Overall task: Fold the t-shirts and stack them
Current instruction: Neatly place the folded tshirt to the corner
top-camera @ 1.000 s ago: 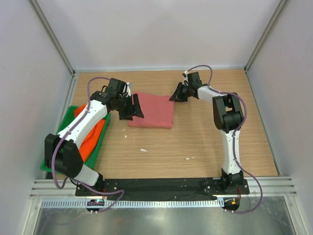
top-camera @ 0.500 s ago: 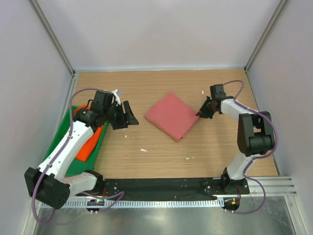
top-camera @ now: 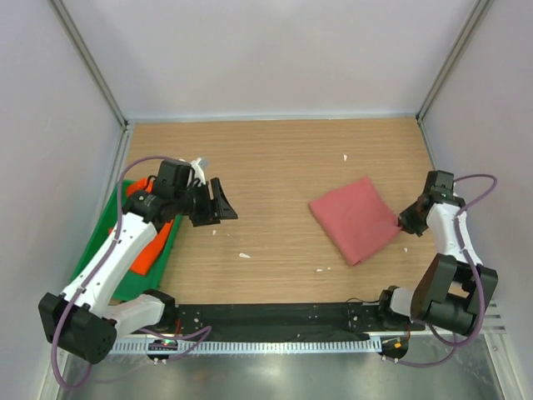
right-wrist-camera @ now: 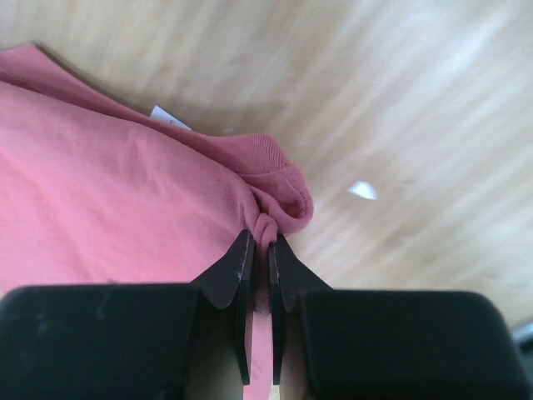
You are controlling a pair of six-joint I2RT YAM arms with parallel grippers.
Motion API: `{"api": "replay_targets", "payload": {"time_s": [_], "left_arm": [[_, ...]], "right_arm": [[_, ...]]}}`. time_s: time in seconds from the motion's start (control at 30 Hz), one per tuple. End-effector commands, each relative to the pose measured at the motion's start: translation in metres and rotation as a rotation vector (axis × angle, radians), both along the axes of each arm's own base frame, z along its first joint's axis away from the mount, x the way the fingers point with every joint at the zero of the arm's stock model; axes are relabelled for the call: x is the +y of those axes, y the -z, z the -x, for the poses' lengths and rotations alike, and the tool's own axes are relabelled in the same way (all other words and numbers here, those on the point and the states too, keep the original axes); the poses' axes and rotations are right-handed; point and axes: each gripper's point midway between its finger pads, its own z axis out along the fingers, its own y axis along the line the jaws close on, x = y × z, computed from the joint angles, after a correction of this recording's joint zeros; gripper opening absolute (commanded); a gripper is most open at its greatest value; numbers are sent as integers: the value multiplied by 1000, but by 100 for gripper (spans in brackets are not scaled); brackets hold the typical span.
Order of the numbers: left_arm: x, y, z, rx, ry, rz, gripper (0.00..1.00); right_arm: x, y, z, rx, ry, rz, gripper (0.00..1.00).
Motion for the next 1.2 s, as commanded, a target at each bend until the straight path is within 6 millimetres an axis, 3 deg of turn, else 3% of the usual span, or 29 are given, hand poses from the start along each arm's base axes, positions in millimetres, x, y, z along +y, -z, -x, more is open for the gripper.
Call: {"api": "replay_targets", "payload": {"time_s": [0.0,0.3,0.43,0.87,1.17], "left_arm": [[-10,-9,5,-39,63,67,62],[-21,-8,23,-37,131,81,62],[-23,-8,28,-39,149,73,62],[-31,-4,28,-38,178,88,62],[-34,6,32,-18,208,107,61]], "right_arm": [[-33,-6,39,128,41,120,1],[-95,-22,76,195,346,229,1],[-113,-20,91,213,481,242,2],[-146,-16,134,257,880,225,2],[-142,5,157,313,957,209,2]]}}
